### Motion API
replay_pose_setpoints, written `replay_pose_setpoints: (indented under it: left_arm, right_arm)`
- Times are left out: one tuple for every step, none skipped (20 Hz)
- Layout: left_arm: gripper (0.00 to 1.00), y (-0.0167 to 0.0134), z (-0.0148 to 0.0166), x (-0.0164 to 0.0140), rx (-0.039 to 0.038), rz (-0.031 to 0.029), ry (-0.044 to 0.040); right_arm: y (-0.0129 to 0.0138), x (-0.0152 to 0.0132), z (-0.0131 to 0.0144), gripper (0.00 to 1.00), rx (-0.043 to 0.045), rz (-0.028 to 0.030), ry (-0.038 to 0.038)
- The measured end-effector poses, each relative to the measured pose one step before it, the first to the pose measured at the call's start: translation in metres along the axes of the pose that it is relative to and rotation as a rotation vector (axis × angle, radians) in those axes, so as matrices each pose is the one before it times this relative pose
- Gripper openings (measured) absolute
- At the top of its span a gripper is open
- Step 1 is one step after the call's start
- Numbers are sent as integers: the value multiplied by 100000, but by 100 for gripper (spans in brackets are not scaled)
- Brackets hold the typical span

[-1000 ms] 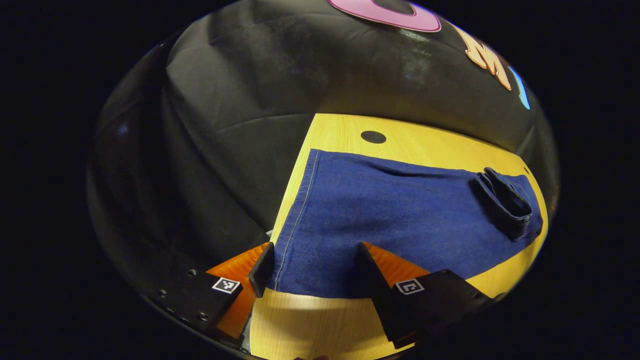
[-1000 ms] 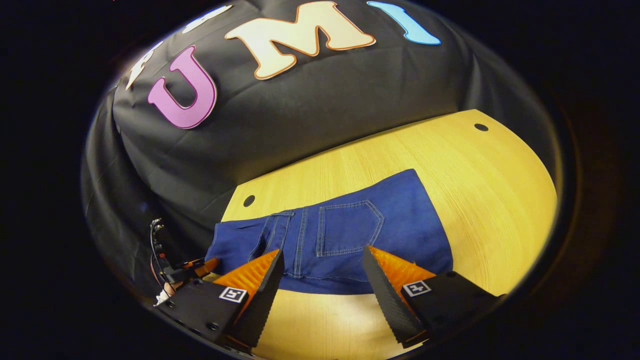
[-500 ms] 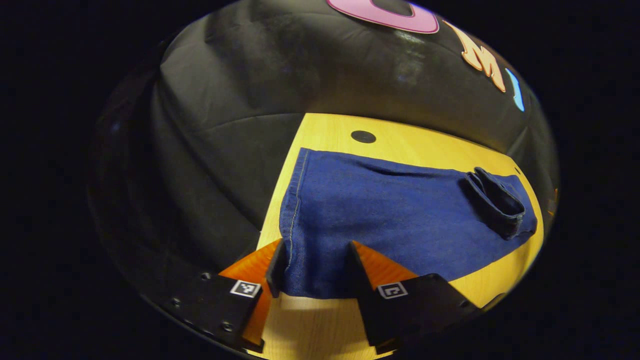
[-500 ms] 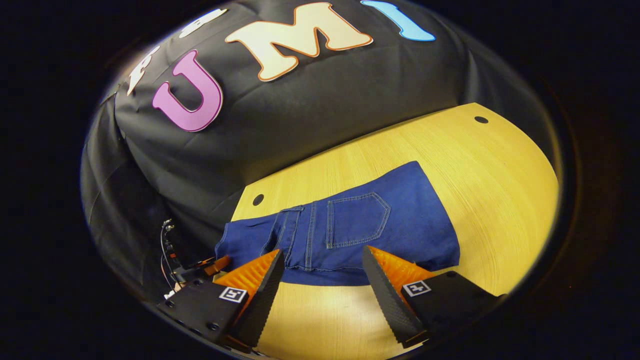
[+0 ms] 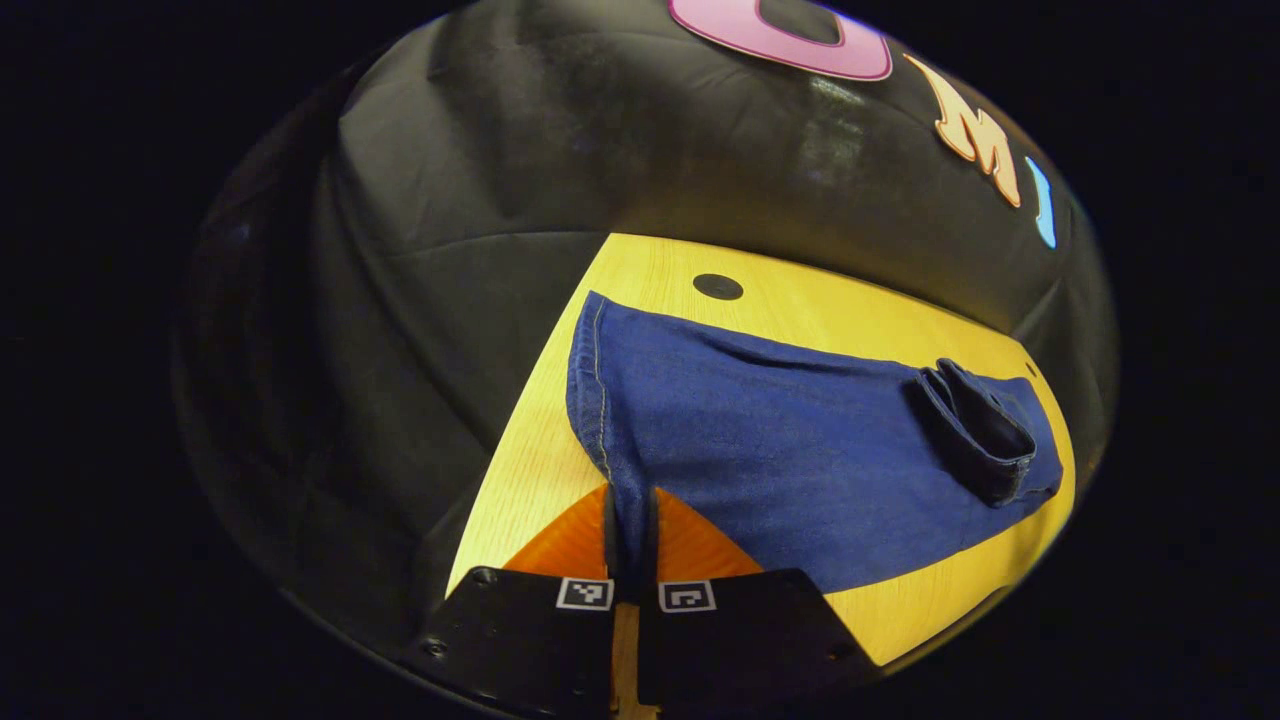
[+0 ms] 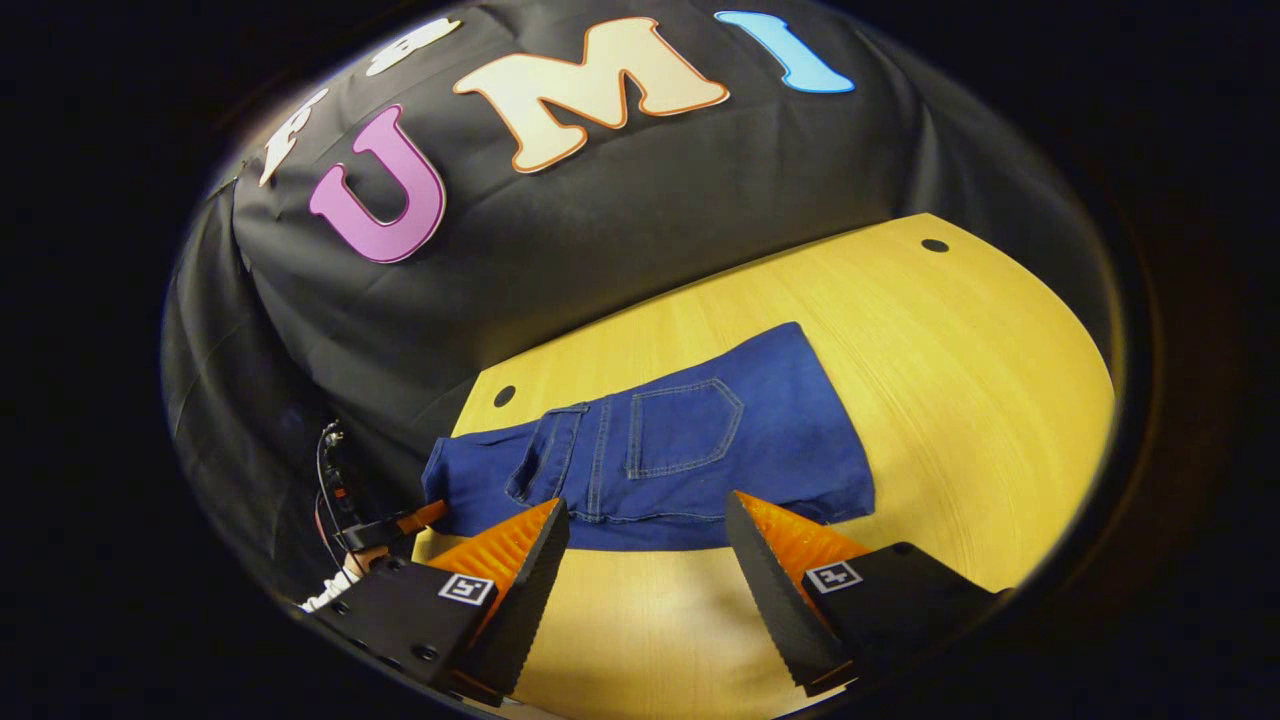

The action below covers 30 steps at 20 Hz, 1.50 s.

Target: Grasp the waist and the cuffs of the jeans and fold them to make the two legs overlap; first hold the waist and fold one-third of the jeans toward the cuffs, then hold the cuffs and fold the remaining one-third in the same direction to finish folding.

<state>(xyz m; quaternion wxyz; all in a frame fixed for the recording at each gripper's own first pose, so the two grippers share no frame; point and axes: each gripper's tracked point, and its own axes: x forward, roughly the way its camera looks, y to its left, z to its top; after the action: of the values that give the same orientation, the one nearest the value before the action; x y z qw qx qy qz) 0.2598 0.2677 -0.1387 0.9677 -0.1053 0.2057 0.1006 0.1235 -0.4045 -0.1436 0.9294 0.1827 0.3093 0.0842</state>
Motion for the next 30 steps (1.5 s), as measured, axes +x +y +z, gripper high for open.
replay_pose_setpoints:
  left_arm:
    - [1,174,132,-8,651,-425,895]
    - [1,-79,79,-46,-945,-502,1137]
    - [0,-305,422,-219,-2735,-1114,382]
    - [1,-264,466,-329,-2667,-1284,318]
    - [1,-191,528,-459,-2091,-1699,-959]
    - [0,-458,683,-580,-1363,-1602,-1403]
    - [0,-627,651,-1119,-846,-1272,-1687]
    - [0,-972,753,-947,-620,-1559,-1058]
    - [0,-1494,944,-472,-177,-1304,-1391]
    - [0,-1853,849,-292,298,-1151,-1335]
    - [1,-2025,829,156,667,-1022,-1225]
    - [0,-1762,720,-180,923,-27,-1106]
    - [1,-1703,465,-216,1023,440,-641]
    - [0,-1919,458,-220,734,73,-368]
    - [1,-2160,554,-386,709,-636,-495]
    - [0,-2150,461,-104,912,-762,-773]
    - [0,-2464,655,-179,1113,-1051,-777]
    - [0,-2478,618,-278,1163,-1431,-1045]
    - [0,-2428,645,-92,1648,-1875,-1656]
    - [0,-2584,539,91,2022,-2260,-1050]
    - [0,-2822,366,163,2127,-2286,-553]
    - [0,-2765,158,335,2340,-2562,435]
    - [0,-3094,-317,548,2825,-2499,468]
    - [0,-2621,-450,811,3899,-1784,1137]
    - [0,-2207,-713,899,3915,-1176,1578]
    - [1,-2039,-1045,1090,3367,-627,2524]
    - [0,-1648,-1538,757,3359,48,3181]
    - [0,-1421,-1420,895,3662,627,2480]
    - [0,-1210,-1799,1160,3128,788,2818]
    - [0,-914,-1603,1014,1922,-129,3163]
  right_arm:
    - [-469,-293,63,97,567,-782,-294]
    - [-605,-191,89,97,755,-896,-257]
    - [-636,-182,90,97,823,-759,-224]
    - [-665,-235,115,97,1051,-542,-184]
    - [-527,-177,103,97,713,-280,-216]
    - [-698,-100,130,97,501,-500,-145]
    - [-762,-9,198,97,189,-847,-68]
    - [-928,-94,173,97,268,-517,2]
    - [-818,-114,172,97,573,31,204]
    - [-741,20,309,97,709,412,-43]
    - [-784,-115,405,97,430,597,-139]
    - [-925,-11,413,97,-202,300,105]
    - [-1313,65,313,97,-1116,-599,299]
    - [-1369,-27,356,97,-1426,-657,424]
    - [-1342,-74,439,97,-1269,-475,424]
    - [-1274,-82,539,97,-795,-159,107]
    - [-1212,-150,578,97,-241,206,-21]
    - [-1097,-213,580,97,-88,377,-295]
    - [-1186,-97,511,97,-163,239,-430]
    - [-1119,-117,473,97,-99,85,-168]
    - [-1039,-41,398,97,-159,61,169]
    - [-1022,-15,343,97,-387,-42,6]
    - [-855,-114,334,97,-347,24,-207]
    - [-745,-140,276,97,-303,392,-33]
    - [-530,-104,168,97,-354,270,5]
    - [-570,-93,99,97,-503,400,24]
    - [-486,-101,-9,97,-604,271,89]
    - [-506,-116,63,97,-516,-2,195]
    - [-458,-65,-121,97,-384,-106,358]
    - [-295,-78,-57,97,-130,93,151]
